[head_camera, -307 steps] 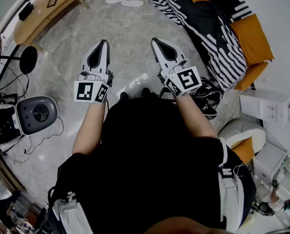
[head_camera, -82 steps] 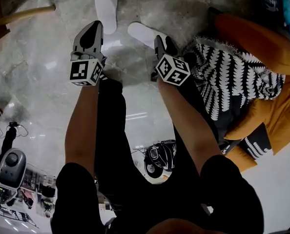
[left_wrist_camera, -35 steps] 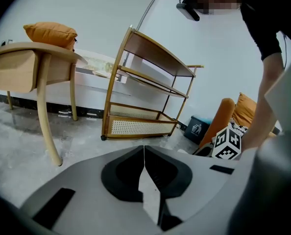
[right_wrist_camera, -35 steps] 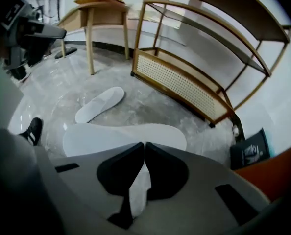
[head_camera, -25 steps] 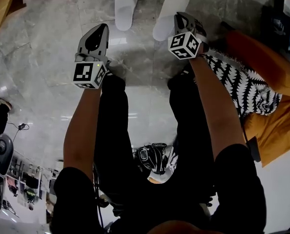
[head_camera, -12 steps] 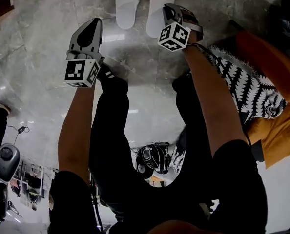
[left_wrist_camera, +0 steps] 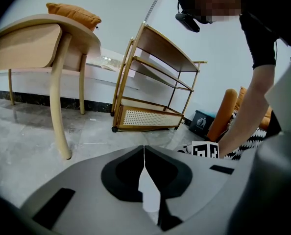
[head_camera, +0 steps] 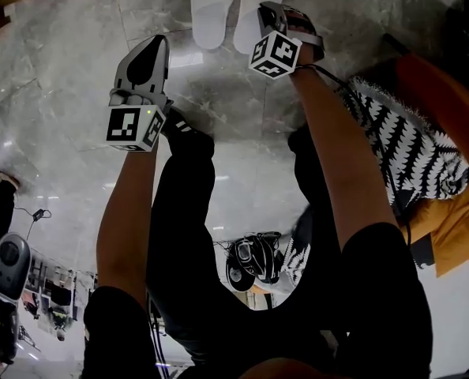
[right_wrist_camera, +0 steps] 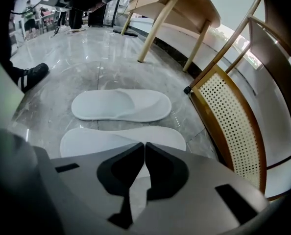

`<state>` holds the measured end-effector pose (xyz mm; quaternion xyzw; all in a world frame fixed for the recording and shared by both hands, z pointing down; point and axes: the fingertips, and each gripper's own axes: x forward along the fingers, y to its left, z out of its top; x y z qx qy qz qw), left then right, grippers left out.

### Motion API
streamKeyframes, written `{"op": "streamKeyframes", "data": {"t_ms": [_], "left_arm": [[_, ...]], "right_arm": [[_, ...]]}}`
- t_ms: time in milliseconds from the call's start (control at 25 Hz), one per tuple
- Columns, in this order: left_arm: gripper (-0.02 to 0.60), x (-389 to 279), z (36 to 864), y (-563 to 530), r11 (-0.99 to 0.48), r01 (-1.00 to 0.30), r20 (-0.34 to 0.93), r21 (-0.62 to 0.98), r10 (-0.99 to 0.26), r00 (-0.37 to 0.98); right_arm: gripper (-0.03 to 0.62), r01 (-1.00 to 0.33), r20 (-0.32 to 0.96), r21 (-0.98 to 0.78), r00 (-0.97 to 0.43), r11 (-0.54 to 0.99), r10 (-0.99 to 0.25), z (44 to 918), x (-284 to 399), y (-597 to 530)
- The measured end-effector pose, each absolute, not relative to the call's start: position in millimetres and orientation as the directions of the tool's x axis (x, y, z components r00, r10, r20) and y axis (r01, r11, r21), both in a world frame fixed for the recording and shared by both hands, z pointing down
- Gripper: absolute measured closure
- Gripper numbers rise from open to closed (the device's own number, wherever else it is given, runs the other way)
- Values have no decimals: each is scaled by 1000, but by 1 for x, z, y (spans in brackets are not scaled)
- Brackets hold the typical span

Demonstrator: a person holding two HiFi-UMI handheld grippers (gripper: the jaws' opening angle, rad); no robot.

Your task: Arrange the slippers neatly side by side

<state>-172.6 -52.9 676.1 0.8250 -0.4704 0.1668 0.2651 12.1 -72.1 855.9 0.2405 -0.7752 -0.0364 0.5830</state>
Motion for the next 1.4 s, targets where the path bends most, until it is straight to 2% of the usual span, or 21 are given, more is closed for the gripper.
{"op": "streamKeyframes", "data": {"t_ms": [240, 760, 840, 880, 920, 1080, 1160, 1400], "left_arm": [[561, -180, 681, -49, -417, -865, 535, 280, -680, 501], [563, -183, 676, -52, -412, -867, 534, 278, -684, 497], [561, -181, 672, -50, -417, -866, 539, 276, -679, 499], [561, -180, 670, -49, -421, -864, 542, 274, -674, 501], [562, -178, 669, -49, -425, -863, 547, 273, -670, 503], [561, -166, 662, -45, -432, -861, 575, 268, -646, 503], [563, -155, 649, -46, -433, -859, 580, 272, -638, 506], [562, -119, 565, -67, -441, -855, 534, 273, -669, 516]], "right_arm": [[557, -315, 887, 337, -210, 887, -411, 864, -2, -73], [554, -402, 893, 292, -211, 868, -398, 863, -8, -75], [530, -410, 898, 274, -215, 870, -384, 858, -5, -72], [488, -412, 899, 273, -212, 869, -383, 853, -3, -71], [474, -416, 899, 275, -208, 867, -385, 847, 1, -70], [475, -465, 884, 274, -224, 842, -411, 808, 12, -70], [539, -510, 863, 264, -255, 819, -437, 773, 18, -73], [557, -649, 780, 174, -368, 740, -506, 640, 26, -92]]}}
